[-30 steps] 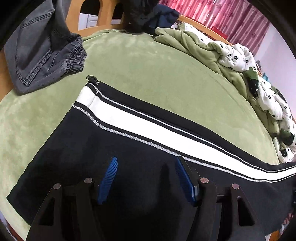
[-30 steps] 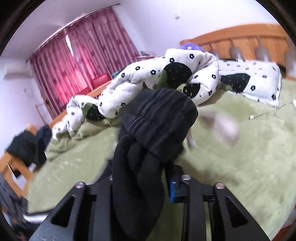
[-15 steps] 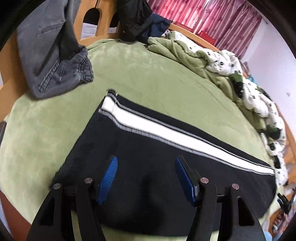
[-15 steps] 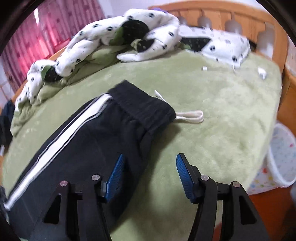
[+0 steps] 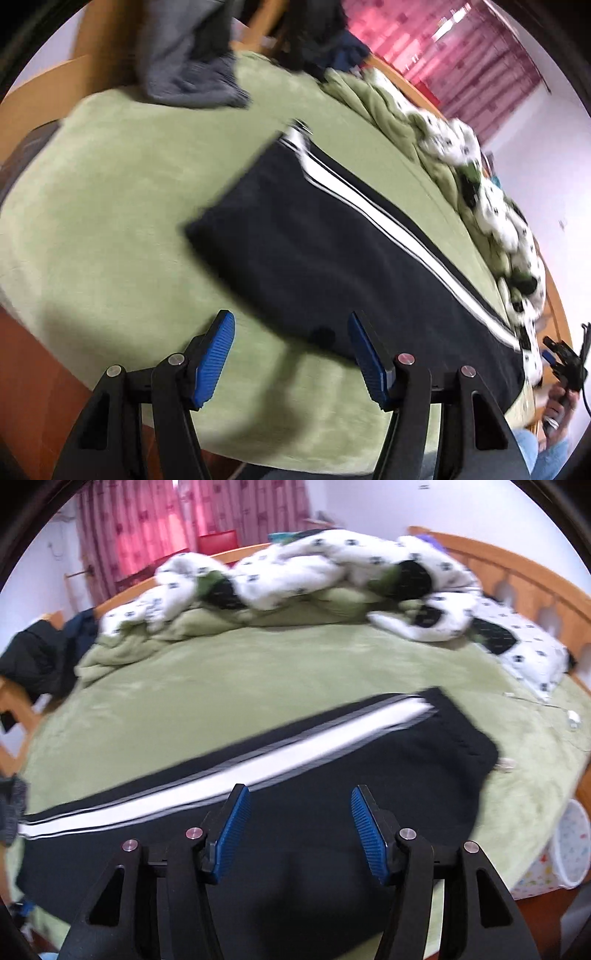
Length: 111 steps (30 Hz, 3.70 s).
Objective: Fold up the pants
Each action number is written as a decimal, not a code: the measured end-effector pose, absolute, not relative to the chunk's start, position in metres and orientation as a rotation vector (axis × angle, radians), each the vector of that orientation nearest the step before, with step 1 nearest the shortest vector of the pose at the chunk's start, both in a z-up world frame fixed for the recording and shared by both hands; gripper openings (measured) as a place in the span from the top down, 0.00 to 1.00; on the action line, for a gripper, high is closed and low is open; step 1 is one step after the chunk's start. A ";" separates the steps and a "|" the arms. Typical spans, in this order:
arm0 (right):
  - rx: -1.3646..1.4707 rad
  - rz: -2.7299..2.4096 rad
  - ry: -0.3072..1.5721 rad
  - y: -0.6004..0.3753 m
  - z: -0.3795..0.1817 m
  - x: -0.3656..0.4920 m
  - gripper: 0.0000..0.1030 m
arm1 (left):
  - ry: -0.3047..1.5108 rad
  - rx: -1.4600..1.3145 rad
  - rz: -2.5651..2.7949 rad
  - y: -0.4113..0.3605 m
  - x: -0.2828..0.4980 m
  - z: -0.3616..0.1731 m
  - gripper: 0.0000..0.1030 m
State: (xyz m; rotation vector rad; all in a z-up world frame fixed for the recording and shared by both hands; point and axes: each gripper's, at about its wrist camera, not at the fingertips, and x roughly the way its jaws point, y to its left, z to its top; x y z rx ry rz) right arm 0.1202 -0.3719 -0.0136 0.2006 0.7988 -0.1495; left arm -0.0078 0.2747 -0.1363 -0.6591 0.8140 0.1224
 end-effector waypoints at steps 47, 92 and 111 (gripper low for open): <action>0.207 0.135 0.851 -0.270 -0.072 0.085 0.48 | 0.690 -0.289 0.122 0.225 0.073 0.004 0.78; 0.255 0.417 1.023 -0.181 -0.147 0.115 0.44 | 0.894 -0.285 -0.186 0.114 0.022 -0.113 0.29; 0.337 0.400 0.897 -0.191 -0.139 0.125 0.84 | 0.758 -0.255 0.053 0.084 0.021 -0.123 0.67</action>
